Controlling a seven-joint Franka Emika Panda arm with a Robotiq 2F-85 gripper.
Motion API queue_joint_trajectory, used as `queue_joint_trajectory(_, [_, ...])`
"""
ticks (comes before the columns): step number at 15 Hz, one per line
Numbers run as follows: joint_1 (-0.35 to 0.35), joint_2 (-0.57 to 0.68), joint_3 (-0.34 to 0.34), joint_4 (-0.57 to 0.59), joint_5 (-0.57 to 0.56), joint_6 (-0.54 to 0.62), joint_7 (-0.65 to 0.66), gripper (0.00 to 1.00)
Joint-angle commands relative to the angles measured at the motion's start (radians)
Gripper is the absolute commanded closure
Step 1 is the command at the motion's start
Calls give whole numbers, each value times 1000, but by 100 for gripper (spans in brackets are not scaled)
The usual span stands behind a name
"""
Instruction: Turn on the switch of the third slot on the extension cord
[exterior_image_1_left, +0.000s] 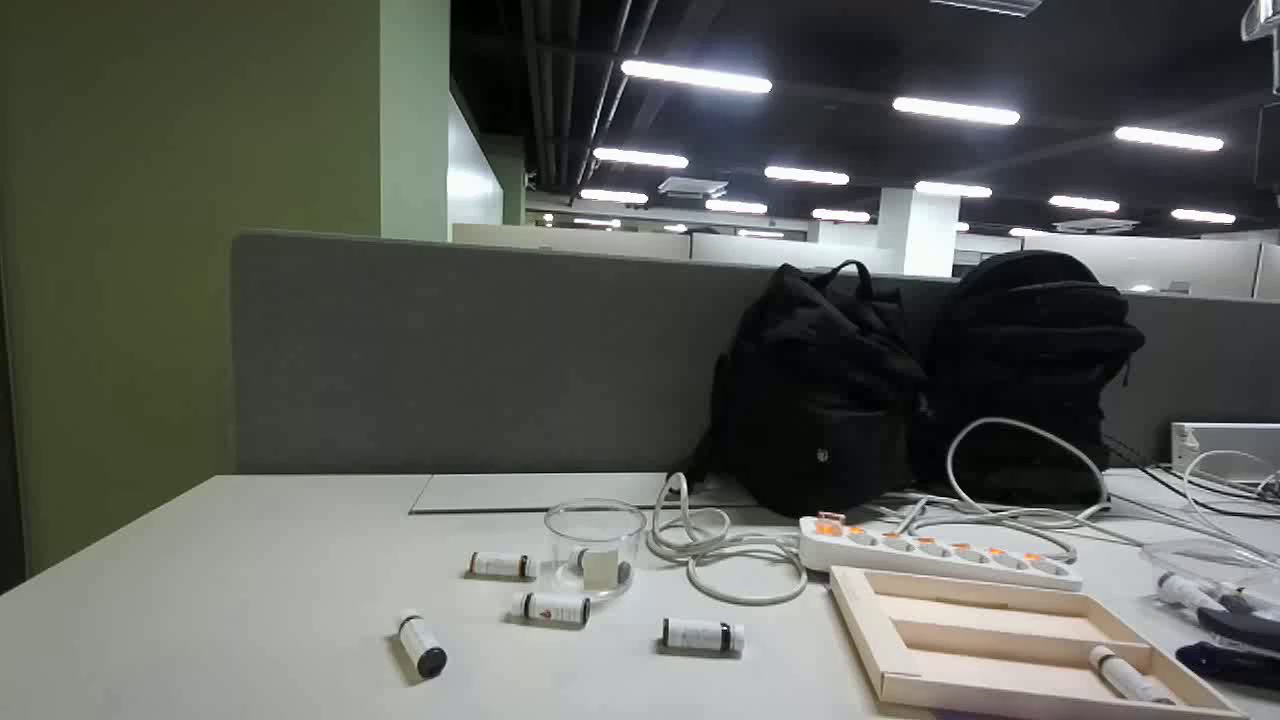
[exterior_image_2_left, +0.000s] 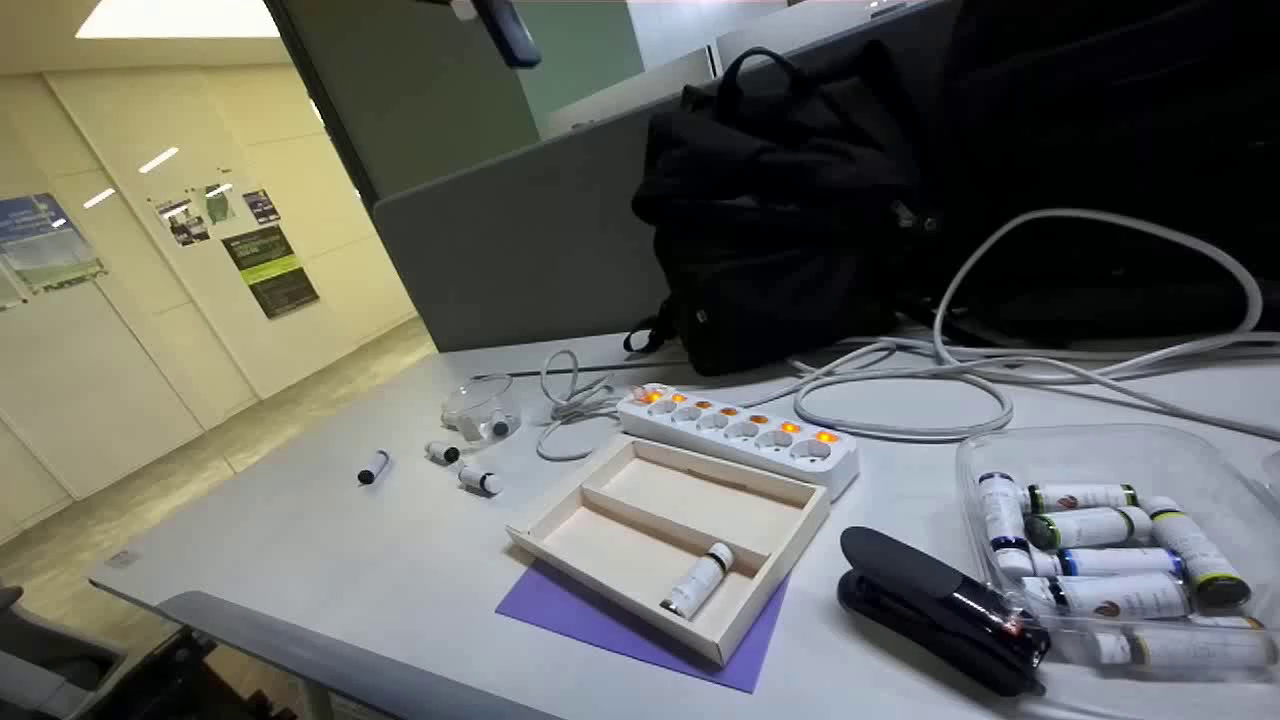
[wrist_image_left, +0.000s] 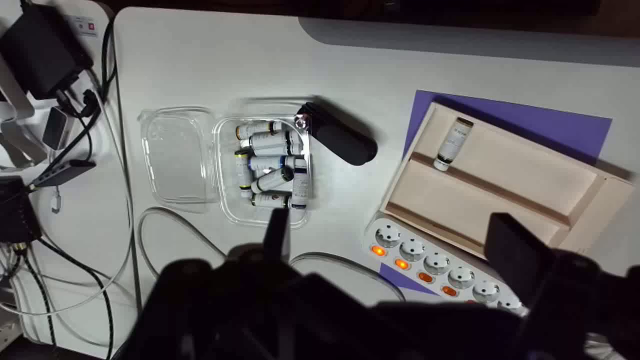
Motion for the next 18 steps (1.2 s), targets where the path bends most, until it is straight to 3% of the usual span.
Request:
queue_joint_trajectory(1, [4, 0, -3, 2, -1, -3, 2, 0])
queue_joint_trajectory(9, [4, 0, -3, 2, -1, -3, 2, 0])
queue_joint_trajectory(12, [15, 123, 15, 32, 47, 126, 130, 0])
queue_joint_trajectory(16, [68, 308, 46, 68, 158, 295, 187, 0])
queue_joint_trajectory(17, [83, 353, 55, 81, 190, 333, 185, 6])
queue_joint_trajectory(18, [97, 403, 67, 97, 218, 387, 191, 25])
